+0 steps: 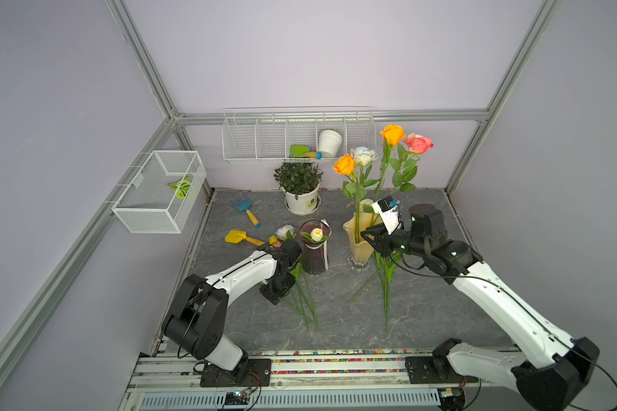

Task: Arrange the flowers in different vases according to their variety
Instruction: Pick up the flower at the center of the board.

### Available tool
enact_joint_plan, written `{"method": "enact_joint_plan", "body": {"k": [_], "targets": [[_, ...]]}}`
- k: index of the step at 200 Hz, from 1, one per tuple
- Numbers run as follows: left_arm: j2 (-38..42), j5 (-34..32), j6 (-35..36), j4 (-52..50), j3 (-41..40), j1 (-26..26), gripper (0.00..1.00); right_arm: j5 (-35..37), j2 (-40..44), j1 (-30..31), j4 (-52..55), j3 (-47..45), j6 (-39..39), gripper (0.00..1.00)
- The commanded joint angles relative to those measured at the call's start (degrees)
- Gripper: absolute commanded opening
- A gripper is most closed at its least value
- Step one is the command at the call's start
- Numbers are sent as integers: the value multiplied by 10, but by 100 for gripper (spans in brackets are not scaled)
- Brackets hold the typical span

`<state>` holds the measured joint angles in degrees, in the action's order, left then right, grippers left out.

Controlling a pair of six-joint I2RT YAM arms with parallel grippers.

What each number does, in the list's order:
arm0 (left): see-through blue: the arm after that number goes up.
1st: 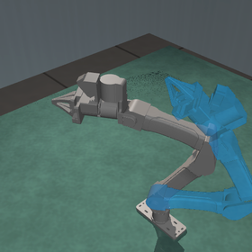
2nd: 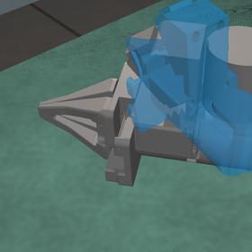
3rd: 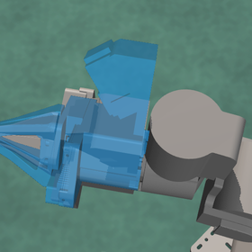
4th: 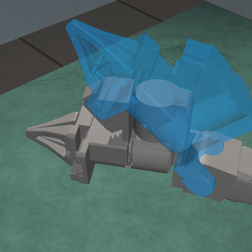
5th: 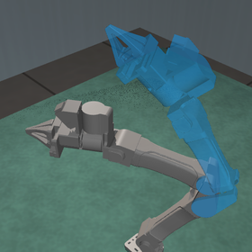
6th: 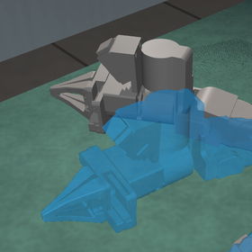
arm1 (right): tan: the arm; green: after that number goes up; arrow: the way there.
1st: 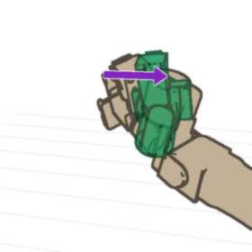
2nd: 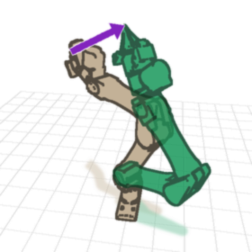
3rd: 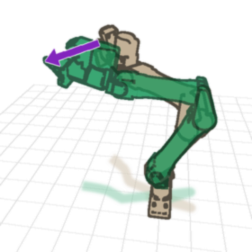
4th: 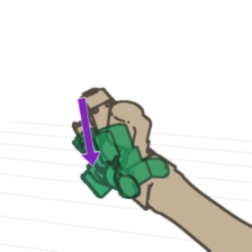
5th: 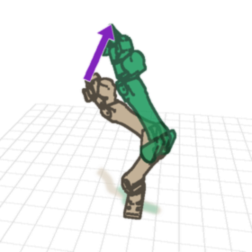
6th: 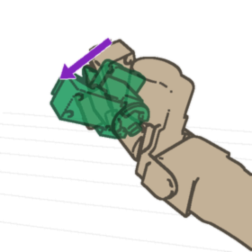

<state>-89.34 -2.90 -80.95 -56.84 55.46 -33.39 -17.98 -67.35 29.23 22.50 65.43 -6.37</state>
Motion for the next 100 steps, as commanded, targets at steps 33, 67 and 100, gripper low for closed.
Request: {"method": "enact_joint_plan", "body": {"k": [33, 67, 100], "targets": [[-50, 7, -15, 23, -25, 2, 55, -12, 5, 3, 2, -13, 7, 30], [-60, -14, -29, 39, -29, 2, 50, -12, 25, 3, 3, -26, 1, 30], [-91, -14, -27, 62, -30, 3, 21, -9, 46, 3, 13, -36, -4, 30]]}}
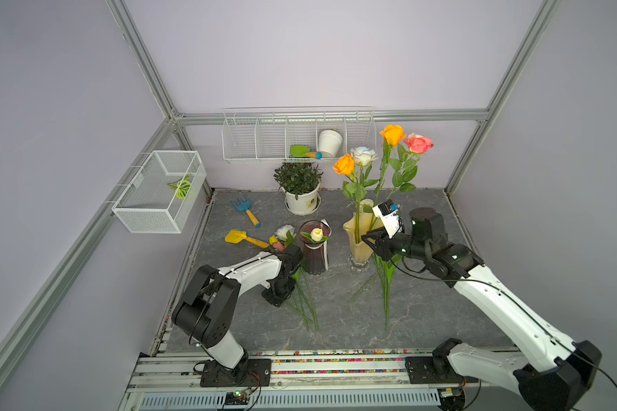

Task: Arrange the flowers in different vases according to their variety
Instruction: Pick up the flower at the center of the board.

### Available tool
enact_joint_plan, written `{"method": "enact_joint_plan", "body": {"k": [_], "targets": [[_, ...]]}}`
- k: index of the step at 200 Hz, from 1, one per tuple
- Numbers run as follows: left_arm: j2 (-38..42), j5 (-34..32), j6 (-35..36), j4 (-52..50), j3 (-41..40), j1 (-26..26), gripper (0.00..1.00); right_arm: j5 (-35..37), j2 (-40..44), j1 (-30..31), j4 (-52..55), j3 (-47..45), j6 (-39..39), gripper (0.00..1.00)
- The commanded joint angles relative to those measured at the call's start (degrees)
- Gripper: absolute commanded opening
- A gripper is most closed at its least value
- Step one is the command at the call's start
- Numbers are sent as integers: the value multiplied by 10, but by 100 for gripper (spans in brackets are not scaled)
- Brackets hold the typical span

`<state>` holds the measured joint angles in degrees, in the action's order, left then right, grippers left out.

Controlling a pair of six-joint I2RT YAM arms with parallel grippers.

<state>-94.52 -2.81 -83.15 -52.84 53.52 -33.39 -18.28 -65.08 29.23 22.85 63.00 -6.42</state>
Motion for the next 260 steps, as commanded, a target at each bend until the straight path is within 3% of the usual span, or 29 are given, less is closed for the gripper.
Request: {"method": "enact_joint_plan", "body": {"k": [1, 60, 77, 99, 162, 199, 236, 260], "targets": [[-41, -14, -5, 22, -10, 3, 21, -6, 25, 3, 10, -12, -4, 30], [-61, -13, -2, 28, -15, 5, 16, 2, 62, 4, 36, -8, 6, 29], [-42, -26, -3, 18, -18, 5, 12, 3, 63, 4, 39, -6, 9, 29], [1, -57, 4, 5, -18, 5, 0, 1, 62, 4, 38, -6, 9, 29], [107, -146, 31, -50, 13, 18, 0, -2, 65, 4, 38, -4, 5, 28], [137, -206, 103, -69, 77, 19, 0, 0, 72, 4, 41, -3, -6, 27], [182, -324, 200, -77, 176, 19, 0, 7, 81, 6, 75, -3, -12, 27], [234, -370, 350, 29, 205, 19, 0, 14, 89, 10, 91, -14, -11, 27]]}}
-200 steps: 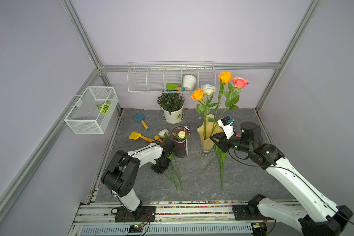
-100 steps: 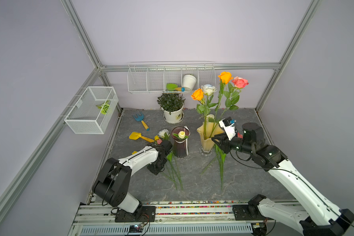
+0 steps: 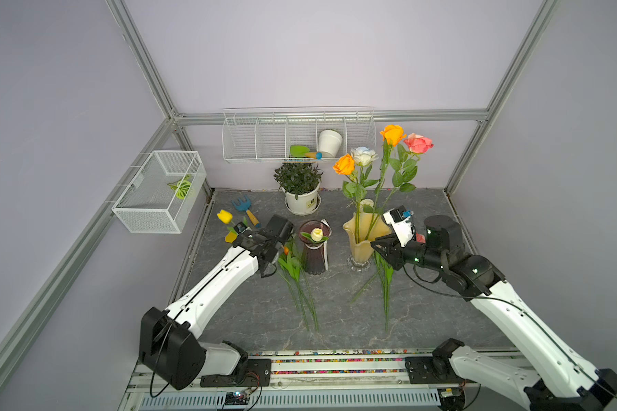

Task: Arrange the flowers in different vases according to their variety
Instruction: Pick up the flower at the center of the board, then insert the flower into the vase.

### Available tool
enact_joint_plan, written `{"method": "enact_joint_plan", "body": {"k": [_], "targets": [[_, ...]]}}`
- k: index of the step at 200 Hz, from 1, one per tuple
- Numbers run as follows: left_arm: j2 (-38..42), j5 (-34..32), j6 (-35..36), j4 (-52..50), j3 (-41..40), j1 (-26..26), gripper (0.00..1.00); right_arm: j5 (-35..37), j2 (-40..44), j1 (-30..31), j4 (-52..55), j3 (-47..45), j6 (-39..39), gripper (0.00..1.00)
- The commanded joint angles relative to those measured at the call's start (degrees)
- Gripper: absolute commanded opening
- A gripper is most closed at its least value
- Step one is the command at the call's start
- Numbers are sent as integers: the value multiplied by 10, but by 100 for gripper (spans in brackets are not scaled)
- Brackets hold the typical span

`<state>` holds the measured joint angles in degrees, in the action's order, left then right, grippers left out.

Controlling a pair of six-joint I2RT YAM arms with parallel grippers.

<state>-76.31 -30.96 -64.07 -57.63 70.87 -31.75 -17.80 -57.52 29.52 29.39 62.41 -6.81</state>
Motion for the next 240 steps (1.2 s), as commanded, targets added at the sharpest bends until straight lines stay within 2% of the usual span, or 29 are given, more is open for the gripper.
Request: {"method": "enact_joint_plan", "body": {"k": [1, 20, 54, 71, 99, 124, 170, 205, 240], "targets": [[54, -89, 165, 83, 31, 3, 0, 9, 13, 7, 26, -9, -7, 27], [100, -86, 284, 213, 25, 2, 0, 13, 15, 9, 30, -18, -9, 27], [112, -67, 404, 329, 57, 3, 0, 13, 16, 12, 15, -31, -25, 27], [112, -3, 456, 400, 60, 3, 0, 13, 14, 14, 1, -36, -32, 27], [96, 158, 519, 489, 64, 2, 0, 18, 5, 19, -6, -40, -40, 26], [74, 249, 555, 501, 85, 3, 0, 27, 10, 23, -4, -43, -49, 26], [49, 347, 575, 485, 88, 6, 0, 21, 40, 26, 29, -43, -60, 26], [43, 383, 567, 517, 47, 12, 0, -38, 50, 26, 72, -23, -20, 26], [42, 415, 550, 594, -13, 34, 0, -49, 47, 26, 79, -9, -14, 25]]}}
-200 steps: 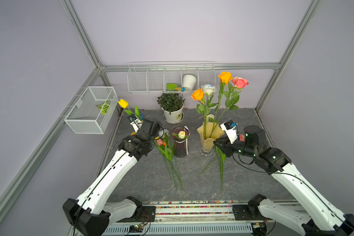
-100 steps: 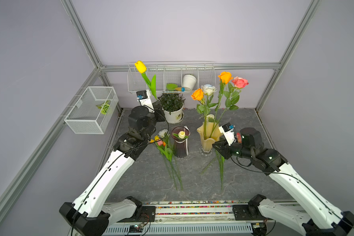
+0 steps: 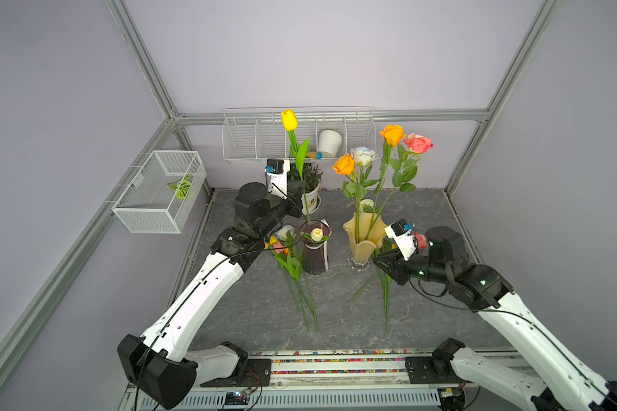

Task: Arrange the flowers in different vases according to their variety
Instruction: Insert the flower into the vase.

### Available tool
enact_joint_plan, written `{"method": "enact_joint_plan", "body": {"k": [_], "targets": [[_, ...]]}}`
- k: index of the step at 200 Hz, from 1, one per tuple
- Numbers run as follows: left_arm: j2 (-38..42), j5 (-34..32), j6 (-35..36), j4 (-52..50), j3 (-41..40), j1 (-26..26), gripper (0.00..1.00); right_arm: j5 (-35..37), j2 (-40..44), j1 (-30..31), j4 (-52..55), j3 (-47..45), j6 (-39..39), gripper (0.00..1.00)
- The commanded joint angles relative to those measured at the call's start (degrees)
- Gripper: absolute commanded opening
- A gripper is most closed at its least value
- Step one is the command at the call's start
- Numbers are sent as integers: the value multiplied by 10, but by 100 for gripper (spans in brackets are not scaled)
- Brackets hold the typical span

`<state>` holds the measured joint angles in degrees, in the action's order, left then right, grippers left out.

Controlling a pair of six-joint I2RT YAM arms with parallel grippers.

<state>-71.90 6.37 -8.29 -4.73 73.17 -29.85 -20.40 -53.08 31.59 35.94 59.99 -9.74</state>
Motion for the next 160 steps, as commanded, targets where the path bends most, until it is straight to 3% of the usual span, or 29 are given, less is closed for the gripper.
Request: {"method": "enact_joint_plan", "body": {"k": [1, 75, 109, 120, 134, 160], "targets": [[-2, 43, -8, 68, -38, 16, 0, -23, 3, 5, 13, 16, 16, 25], [-31, 105, -44, 172, -137, 24, 0, -13, -15, 5, 4, 9, 9, 26], [-16, 109, -58, 117, -146, 24, 0, -7, -21, 5, 6, 13, 11, 30], [-10, 114, -58, 86, -142, 24, 13, -5, -23, 5, 7, 14, 13, 30], [-1, 127, -60, 61, -144, 24, 39, -5, -28, 5, 9, 16, 14, 32], [24, 139, -78, 35, -165, 24, 69, -2, -31, 5, 7, 19, 15, 33]]}}
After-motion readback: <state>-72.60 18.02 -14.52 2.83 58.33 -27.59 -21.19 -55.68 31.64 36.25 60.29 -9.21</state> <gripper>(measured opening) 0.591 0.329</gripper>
